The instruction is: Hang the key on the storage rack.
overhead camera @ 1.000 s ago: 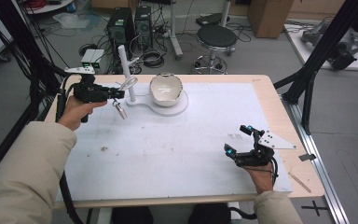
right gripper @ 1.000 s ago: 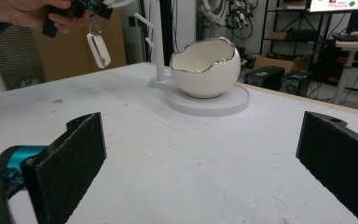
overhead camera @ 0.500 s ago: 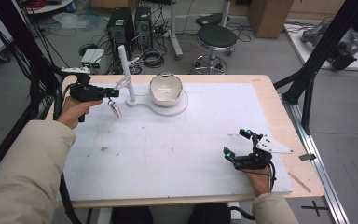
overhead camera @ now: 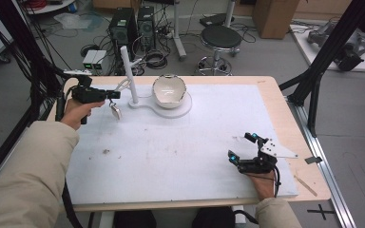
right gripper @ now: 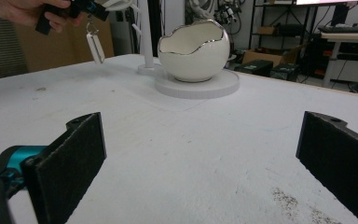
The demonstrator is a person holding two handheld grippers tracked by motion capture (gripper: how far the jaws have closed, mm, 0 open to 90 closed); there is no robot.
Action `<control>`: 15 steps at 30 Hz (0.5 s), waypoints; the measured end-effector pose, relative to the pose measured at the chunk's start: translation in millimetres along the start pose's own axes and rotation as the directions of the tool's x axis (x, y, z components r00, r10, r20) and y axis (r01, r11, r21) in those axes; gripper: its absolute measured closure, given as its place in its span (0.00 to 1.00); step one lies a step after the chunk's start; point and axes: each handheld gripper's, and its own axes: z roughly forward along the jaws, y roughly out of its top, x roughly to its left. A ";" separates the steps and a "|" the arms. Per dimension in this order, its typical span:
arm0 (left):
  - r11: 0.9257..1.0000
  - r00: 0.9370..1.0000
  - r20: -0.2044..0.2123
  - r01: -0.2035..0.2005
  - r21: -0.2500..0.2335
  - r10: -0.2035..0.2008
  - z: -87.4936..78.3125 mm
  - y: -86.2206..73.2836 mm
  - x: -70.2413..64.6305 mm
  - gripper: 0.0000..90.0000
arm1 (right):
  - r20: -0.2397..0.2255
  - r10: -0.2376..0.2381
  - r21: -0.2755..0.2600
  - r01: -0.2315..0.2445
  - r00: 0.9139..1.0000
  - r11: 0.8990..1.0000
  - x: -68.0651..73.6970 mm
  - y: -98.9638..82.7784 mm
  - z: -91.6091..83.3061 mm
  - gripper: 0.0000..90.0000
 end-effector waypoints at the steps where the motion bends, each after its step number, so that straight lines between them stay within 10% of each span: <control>1: 1.000 1.000 0.002 0.002 0.000 -0.002 0.9 -0.4 0.8 0.82 | 0.005 0.004 -0.001 -0.004 1.000 1.000 0.3 -0.3 -0.4 0.01; 15: 1.000 0.999 -0.041 -0.016 0.019 0.017 13.0 -5.1 6.6 0.82 | 0.009 0.015 -0.014 -0.015 1.000 1.000 0.0 -1.0 -1.8 0.01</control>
